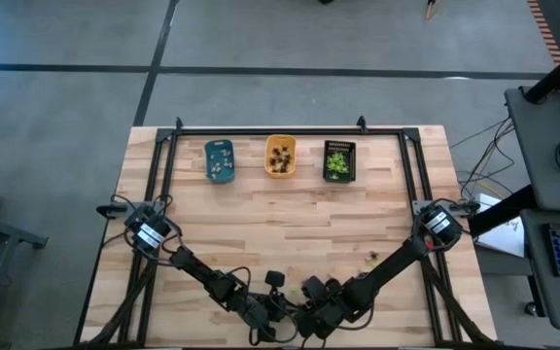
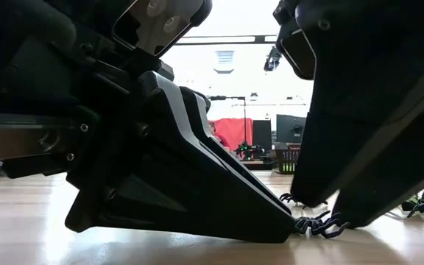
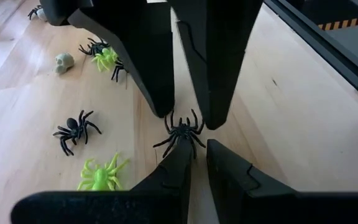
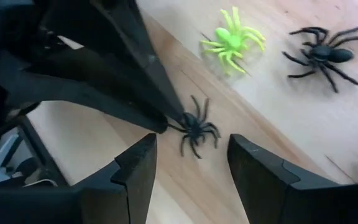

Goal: Sort Halloween decoration
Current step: Put the black spider toy into the orange bin

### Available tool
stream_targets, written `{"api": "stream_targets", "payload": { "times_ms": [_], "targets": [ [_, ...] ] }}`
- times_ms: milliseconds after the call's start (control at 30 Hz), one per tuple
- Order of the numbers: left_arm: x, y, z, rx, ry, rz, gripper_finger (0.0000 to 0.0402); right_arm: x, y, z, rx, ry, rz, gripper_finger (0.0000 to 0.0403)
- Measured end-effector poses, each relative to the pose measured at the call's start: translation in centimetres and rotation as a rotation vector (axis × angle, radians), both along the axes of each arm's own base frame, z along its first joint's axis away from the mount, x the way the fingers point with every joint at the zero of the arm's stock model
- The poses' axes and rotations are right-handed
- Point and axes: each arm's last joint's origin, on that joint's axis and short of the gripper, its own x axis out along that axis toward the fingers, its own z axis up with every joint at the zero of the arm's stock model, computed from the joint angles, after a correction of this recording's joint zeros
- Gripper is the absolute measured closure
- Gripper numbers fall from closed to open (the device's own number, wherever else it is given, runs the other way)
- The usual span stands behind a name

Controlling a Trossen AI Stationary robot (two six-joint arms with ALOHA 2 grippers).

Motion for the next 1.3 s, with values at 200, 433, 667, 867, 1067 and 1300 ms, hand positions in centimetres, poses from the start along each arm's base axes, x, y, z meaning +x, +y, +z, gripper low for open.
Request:
{"api": "stream_targets", "payload": {
  "times_ms": [200, 433, 667, 867, 1067, 1300],
  "targets": [
    [0.0, 0.0, 0.0, 0.001, 0.001, 0.000, 0.0365, -0.1, -0.1, -0.4, 0.003, -0.025, 0.001, 0.0232],
    [0.0, 0.0, 0.0, 0.000, 0.000, 0.000, 0.0365, 0.0, -0.3, -1.0, 0.035, -0.069, -0.006, 0.0253],
    [0.0, 0.0, 0.0, 0.001, 0.001, 0.000, 0.0365, 0.0, -0.7, -1.2, 0.023, -0.068, -0.018, 0.0281],
    [0.0, 0.0, 0.0, 0.000, 0.001, 0.000, 0.0365, -0.1, -0.9, -1.5, 0.007, -0.062, -0.022, 0.0332],
    [0.0, 0.0, 0.0, 0.001, 0.001, 0.000, 0.0365, -0.2, -0.9, -1.5, -0.004, -0.059, -0.016, 0.0387],
    [-0.1, -0.1, 0.0, 0.004, 0.000, -0.004, 0.0365, -0.2, -0.9, -1.4, -0.012, -0.060, -0.002, 0.0394]
  ]
}}
